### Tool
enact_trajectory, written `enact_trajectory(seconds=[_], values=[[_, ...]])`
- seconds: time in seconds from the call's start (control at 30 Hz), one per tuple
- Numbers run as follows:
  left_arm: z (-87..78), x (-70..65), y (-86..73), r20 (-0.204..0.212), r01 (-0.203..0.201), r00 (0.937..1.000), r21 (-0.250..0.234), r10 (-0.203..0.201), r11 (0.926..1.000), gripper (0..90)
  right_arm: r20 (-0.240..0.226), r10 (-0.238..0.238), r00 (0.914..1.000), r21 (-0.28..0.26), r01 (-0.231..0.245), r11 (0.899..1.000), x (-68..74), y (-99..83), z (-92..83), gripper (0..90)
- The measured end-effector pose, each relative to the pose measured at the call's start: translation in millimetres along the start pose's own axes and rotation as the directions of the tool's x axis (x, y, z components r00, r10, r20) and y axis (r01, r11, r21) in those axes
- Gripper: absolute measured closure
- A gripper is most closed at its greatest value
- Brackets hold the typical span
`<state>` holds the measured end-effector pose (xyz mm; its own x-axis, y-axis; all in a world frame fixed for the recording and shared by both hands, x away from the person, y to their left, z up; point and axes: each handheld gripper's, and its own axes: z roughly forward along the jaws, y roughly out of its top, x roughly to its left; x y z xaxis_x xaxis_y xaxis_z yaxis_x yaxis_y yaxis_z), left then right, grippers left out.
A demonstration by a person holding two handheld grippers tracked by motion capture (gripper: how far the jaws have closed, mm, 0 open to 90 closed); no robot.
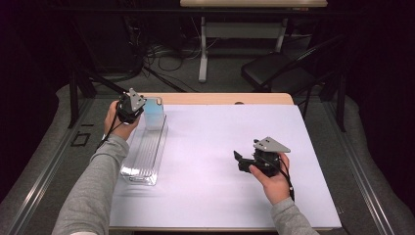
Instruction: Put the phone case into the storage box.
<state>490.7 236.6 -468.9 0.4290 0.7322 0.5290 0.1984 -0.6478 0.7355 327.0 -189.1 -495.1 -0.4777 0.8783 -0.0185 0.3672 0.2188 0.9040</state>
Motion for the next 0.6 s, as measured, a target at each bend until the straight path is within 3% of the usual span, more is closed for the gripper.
enact_trajectory(seconds=[0.6], values=[[2.6, -0.2, -2.0, 0.005, -0.035, 0.9994, 0.003, 0.035, 0.9994, 81.2, -0.003, 0.005, 1.0000, -0.002, -0.005, 1.000, 0.7, -0.7, 0.7, 17.2]])
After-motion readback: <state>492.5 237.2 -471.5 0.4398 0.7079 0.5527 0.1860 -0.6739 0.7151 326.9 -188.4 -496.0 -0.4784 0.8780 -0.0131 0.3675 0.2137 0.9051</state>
